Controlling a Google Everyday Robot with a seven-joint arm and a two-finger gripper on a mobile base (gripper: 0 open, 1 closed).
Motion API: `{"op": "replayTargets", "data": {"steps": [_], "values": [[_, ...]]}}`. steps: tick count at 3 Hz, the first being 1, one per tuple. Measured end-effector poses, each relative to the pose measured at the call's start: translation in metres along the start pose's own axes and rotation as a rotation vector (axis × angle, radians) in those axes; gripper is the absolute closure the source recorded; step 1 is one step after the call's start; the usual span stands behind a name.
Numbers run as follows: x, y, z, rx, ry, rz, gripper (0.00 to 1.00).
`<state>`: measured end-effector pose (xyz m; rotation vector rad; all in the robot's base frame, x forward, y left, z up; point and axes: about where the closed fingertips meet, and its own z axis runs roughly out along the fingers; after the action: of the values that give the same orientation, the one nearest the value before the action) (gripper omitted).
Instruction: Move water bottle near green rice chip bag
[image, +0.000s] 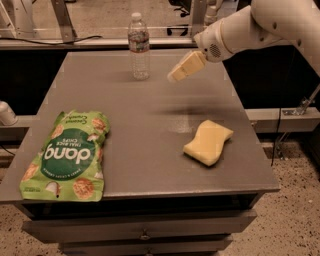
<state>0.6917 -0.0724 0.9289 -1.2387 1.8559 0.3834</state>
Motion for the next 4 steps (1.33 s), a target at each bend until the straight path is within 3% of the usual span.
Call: {"op": "replayTargets", "data": {"steps": [1, 4], "values": [[-0.003, 0.001, 0.005, 0.003, -0.025, 0.01, 0.0], [-0.049, -0.029, 0.088, 0.007, -0.227, 0.056, 0.0]]}}
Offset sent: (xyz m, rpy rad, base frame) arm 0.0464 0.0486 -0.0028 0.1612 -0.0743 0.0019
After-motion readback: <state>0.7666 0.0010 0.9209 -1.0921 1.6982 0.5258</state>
